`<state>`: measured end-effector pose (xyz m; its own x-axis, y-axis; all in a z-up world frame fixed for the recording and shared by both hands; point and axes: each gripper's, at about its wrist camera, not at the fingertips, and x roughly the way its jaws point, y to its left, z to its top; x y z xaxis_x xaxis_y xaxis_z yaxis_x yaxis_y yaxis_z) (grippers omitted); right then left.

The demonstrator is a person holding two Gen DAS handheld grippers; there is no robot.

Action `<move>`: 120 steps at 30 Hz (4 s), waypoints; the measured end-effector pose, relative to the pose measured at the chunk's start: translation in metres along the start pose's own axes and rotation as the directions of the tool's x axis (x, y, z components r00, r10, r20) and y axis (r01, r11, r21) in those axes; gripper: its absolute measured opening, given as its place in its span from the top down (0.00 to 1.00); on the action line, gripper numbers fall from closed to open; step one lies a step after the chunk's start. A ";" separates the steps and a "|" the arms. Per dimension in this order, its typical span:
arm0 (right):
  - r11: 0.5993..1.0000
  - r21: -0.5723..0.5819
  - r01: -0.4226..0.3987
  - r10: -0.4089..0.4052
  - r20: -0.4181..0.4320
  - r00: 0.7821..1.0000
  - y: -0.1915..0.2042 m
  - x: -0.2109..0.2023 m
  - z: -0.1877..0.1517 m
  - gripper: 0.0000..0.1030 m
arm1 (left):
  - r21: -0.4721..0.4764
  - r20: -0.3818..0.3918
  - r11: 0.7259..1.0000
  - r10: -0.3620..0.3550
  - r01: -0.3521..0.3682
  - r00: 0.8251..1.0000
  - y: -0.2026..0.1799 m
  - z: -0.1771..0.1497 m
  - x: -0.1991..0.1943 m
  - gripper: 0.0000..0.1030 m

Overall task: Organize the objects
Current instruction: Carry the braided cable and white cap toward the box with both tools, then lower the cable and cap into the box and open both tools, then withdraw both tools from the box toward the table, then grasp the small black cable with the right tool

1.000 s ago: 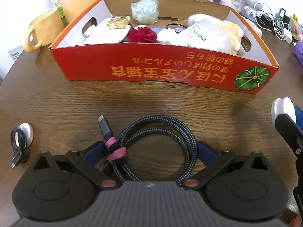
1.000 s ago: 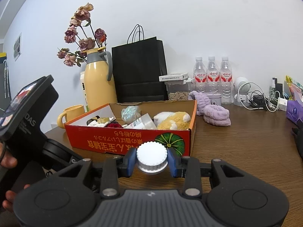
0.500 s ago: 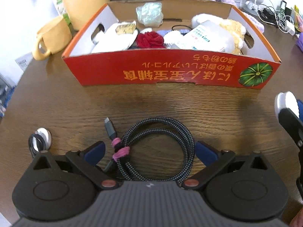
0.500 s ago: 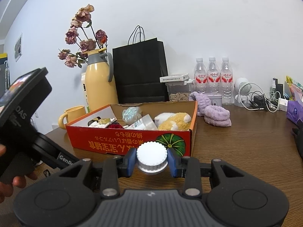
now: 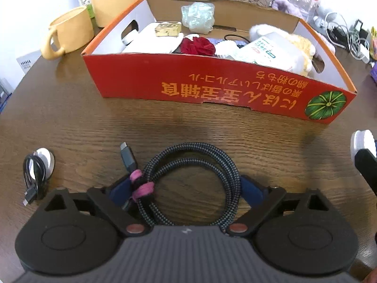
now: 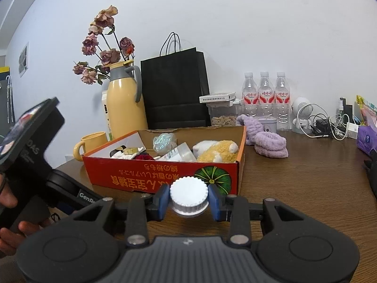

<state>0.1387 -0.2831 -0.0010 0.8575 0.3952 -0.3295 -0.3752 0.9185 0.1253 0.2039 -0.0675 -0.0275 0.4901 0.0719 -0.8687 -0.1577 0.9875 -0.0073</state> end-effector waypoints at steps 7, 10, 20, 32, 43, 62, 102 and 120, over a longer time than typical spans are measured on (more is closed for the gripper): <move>1.000 -0.013 0.000 0.000 -0.007 1.000 0.002 0.003 -0.002 0.66 | 0.032 0.069 0.999 0.005 -0.008 0.998 0.006 -0.010 -0.007 0.09; 1.000 -0.022 -0.001 0.001 -0.004 1.000 0.004 0.003 -0.002 0.66 | 0.047 0.115 0.999 0.003 -0.009 0.993 0.008 -0.011 -0.016 0.09; 0.998 -0.058 -0.026 0.028 0.038 0.999 0.016 0.006 0.022 0.66 | 0.079 0.311 0.996 -0.064 0.042 0.948 0.011 0.008 -0.059 0.09; 0.992 -0.125 0.008 0.003 0.084 0.996 0.033 0.069 0.089 0.66 | 0.039 0.489 0.994 -0.109 0.103 0.866 0.015 0.073 -0.068 0.09; 0.994 -0.106 0.038 -0.037 0.004 0.999 0.025 0.162 0.099 0.66 | 0.016 0.560 0.998 -0.062 0.064 0.826 0.010 0.123 -0.020 0.09; 0.990 -0.130 0.054 -0.061 -0.053 0.997 0.018 0.192 0.086 0.02 | -0.015 0.512 0.997 -0.053 0.071 0.857 0.019 0.133 0.022 0.00; 0.971 -0.197 -0.139 0.111 -0.143 0.983 0.156 0.077 0.023 0.00 | -0.139 0.522 0.989 0.120 -0.054 0.845 0.174 -0.020 -0.092 0.00; 0.892 -0.268 -0.363 0.285 -0.289 0.914 0.275 0.105 -0.012 0.14 | -0.207 0.463 0.975 0.172 -0.083 0.869 0.260 -0.084 -0.084 0.01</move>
<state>0.1215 0.0106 -0.0128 0.5750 0.6182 -0.5359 -0.7404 0.6719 -0.0192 0.0498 0.1716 0.0015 0.7960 0.2978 -0.5270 -0.3717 0.9276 -0.0373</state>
